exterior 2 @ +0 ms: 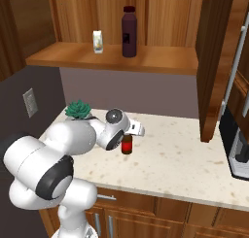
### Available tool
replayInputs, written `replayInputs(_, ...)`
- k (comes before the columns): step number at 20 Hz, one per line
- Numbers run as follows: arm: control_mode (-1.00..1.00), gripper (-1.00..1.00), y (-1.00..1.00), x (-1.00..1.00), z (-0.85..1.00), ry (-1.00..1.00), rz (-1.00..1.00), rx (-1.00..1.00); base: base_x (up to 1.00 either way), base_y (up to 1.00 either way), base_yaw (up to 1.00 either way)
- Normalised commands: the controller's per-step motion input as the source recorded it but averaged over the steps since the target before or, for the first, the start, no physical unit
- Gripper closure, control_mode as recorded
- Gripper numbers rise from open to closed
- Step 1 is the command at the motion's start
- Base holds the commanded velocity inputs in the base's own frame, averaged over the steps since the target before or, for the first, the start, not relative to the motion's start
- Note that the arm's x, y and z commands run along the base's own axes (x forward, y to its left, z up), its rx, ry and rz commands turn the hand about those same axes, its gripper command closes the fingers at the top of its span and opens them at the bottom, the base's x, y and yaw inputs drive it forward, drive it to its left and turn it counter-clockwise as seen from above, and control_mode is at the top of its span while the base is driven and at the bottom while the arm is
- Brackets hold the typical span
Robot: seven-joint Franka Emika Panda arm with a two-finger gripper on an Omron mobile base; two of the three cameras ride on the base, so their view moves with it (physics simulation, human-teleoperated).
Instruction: Sort all alcoholic drinks to one cabinet, and non-alcoholic drinks to the other.
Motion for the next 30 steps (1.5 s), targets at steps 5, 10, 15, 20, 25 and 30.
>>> replayInputs(5, -1.0, -1.0, 0.0, 0.0, -0.05, -0.04, 0.0, 0.01, 0.0, 0.0, 0.0)
replayInputs(10, -1.0, -1.0, 0.0, 0.0, -0.07, -0.01, 0.0, 0.01, 0.0, 0.0, 0.0)
replayInputs(15, -1.0, 1.0, -0.01, 0.0, -0.01, -0.04, 0.0, 0.01, 0.0, 0.0, 0.0)
replayInputs(20, -1.0, 1.0, -0.02, 0.0, 0.0, -0.01, 0.0, 0.01, 0.0, 0.0, 0.0)
replayInputs(25, -1.0, 1.0, -0.02, 0.0, 0.0, 0.02, 0.0, 0.0, 0.0, 0.0, 0.0)
replayInputs(30, -1.0, 1.0, -0.08, 0.0, 0.06, 0.02, 0.0, 0.0, 0.0, 0.0, 0.0)
